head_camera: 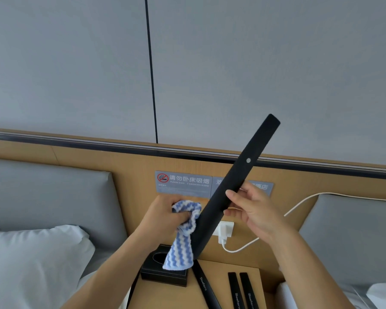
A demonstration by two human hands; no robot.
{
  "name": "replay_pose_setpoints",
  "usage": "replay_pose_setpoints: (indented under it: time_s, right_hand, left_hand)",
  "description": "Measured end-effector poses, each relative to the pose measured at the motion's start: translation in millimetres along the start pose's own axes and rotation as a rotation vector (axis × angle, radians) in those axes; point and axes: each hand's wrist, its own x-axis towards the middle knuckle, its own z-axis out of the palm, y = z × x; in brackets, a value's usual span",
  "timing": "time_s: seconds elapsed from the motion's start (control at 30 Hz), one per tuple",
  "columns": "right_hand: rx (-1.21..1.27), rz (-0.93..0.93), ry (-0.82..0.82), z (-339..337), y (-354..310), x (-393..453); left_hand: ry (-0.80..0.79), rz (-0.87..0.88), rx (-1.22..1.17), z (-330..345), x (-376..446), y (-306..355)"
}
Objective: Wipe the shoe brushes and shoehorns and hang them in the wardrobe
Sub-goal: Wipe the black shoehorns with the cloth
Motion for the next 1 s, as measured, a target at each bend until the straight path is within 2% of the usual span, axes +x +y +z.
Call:
replay_pose_setpoints:
  time_s: [0.13, 0.27, 0.47, 0.67, 0.77, 1.0]
  right_hand:
    - [-0.076, -0.006, -0.061, 2, -3, -5]
    - [-0.222, -0.017, 0.014, 10, -3, -6]
    - [-0.239, -0.104, 0.022, 29, -2, -6]
    - [-0.243, -0.119, -0.053, 31, -2, -12]
    - [-0.25, -0.125, -0.075, 31, -2, -13]
    - [-0.213, -0.167, -0.123, 34, -13, -11]
  left_hand:
    - [0.127, 0.127, 0.052, -2, -2, 0]
    - [0.319, 0.364, 0.077, -8, 0, 20]
    - [0.392, 0.705, 0.287, 1, 6, 48]
    - [0.364, 0.77, 0.292, 7, 15, 55]
    - [0.417, 0.756, 0.216, -2, 27, 73]
    - [0.583, 0.682, 0.287, -52, 75, 121]
